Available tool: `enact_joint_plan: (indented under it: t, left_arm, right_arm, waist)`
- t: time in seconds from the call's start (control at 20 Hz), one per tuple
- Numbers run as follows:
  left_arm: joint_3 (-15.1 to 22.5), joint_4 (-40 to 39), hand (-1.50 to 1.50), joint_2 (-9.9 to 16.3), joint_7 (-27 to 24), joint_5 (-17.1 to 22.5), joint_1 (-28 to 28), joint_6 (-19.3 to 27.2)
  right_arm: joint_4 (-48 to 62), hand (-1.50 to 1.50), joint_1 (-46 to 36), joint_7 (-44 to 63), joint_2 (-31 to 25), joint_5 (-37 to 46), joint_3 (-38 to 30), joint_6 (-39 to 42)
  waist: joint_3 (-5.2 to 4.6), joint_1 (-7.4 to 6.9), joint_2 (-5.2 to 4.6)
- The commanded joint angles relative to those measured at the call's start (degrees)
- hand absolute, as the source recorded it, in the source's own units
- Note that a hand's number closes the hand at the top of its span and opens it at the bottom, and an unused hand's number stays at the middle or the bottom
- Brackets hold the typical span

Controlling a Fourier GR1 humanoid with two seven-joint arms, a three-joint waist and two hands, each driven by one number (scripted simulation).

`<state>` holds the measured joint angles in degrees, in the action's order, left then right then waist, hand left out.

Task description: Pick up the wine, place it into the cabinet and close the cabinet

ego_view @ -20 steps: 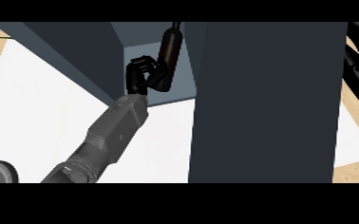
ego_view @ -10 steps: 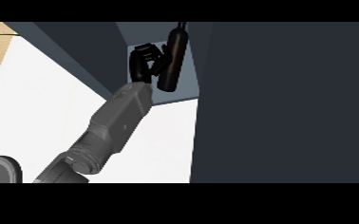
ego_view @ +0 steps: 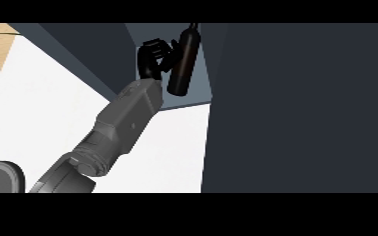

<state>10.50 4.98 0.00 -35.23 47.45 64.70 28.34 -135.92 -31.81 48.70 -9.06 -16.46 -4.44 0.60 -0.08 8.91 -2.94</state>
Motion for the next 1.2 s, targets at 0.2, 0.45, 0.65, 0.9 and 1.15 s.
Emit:
enact_joint_plan:
  t: [0.2,0.45,0.65,0.9,1.15]
  left_arm:
    - [1.77,-3.66,1.50,1.58,-0.18,-2.56,1.90,3.00]
    - [7.00,-4.92,1.50,3.49,0.87,-7.96,2.21,9.77]
    - [7.98,-4.96,1.50,3.76,1.24,-9.04,2.10,13.11]
    - [8.80,-4.98,1.50,6.44,2.79,-9.98,-0.16,14.64]
    - [10.47,-4.94,1.50,8.40,3.81,-11.85,-2.93,15.22]
  right_arm:
    - [-1.42,-1.50,0.60,0.55,0.96,-1.48,0.86,-0.12]
    - [-0.51,-1.50,-0.12,-0.75,0.00,-1.24,-0.46,0.85]
    - [-0.61,-1.50,0.10,-0.81,0.57,-1.25,-0.51,0.46]
    - [-1.20,-1.50,0.15,-0.38,-0.10,-2.00,-0.35,1.38]
    - [-2.30,-1.50,0.54,-0.20,0.32,-2.05,-0.57,0.97]
  waist:
    - [-0.02,-0.08,-0.35]
    - [0.09,0.35,-0.79]
    - [0.01,0.71,-0.86]
    - [-0.08,0.95,-1.08]
    - [-0.08,1.03,-1.16]
